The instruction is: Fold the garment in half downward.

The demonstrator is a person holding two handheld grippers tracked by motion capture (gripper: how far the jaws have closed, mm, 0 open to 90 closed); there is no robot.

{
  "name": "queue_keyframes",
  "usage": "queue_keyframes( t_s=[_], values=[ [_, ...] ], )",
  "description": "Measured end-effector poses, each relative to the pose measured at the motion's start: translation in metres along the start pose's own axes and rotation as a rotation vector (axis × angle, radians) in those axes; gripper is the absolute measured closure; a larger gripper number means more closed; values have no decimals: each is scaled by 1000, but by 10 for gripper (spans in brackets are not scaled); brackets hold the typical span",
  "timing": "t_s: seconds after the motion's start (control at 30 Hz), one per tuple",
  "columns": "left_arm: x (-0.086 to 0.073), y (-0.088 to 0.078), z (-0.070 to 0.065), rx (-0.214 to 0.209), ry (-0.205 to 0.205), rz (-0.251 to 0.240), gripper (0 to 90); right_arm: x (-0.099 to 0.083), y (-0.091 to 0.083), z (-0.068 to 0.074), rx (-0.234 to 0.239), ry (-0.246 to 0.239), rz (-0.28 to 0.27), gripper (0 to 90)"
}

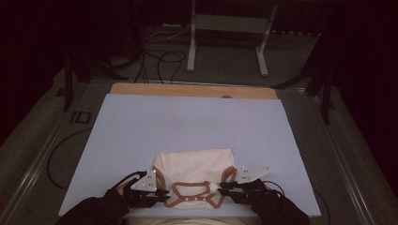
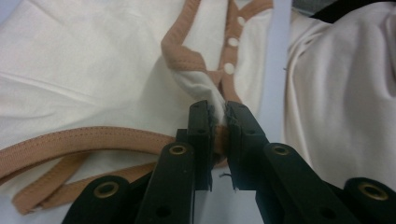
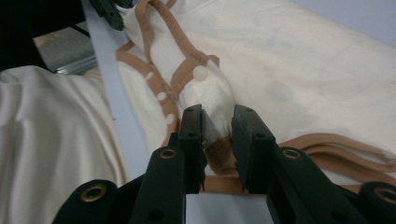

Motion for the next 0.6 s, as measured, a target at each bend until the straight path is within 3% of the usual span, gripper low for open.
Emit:
queue_keyframes(
  t_s=[0.13, 0.23, 0.37, 0.47, 0.6],
  values=[
    [-2, 0, -8, -39, 17, 2, 784, -1, -1, 5, 23, -24, 4, 760],
    [-5, 0, -12, -43, 32, 7, 760, -2, -2, 8, 40, -18, 5, 737],
    [-7, -2, -12, -37, 31, -2, 668, -3, -5, 10, 75, -25, -8, 578],
    [-4, -7, -10, -6, 20, -34, 521, -1, -5, 8, 56, -22, -20, 415],
    [-1, -13, -4, 21, -15, -73, 309, 2, -7, 3, 55, 33, -53, 245]
  ],
)
Point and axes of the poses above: each handheld gripper's, and its own axes: y roughly forward along the jaws, x roughly out of its top, z roughly to its left, the point moved 6 cm from there along y, roughly forward along the jaws
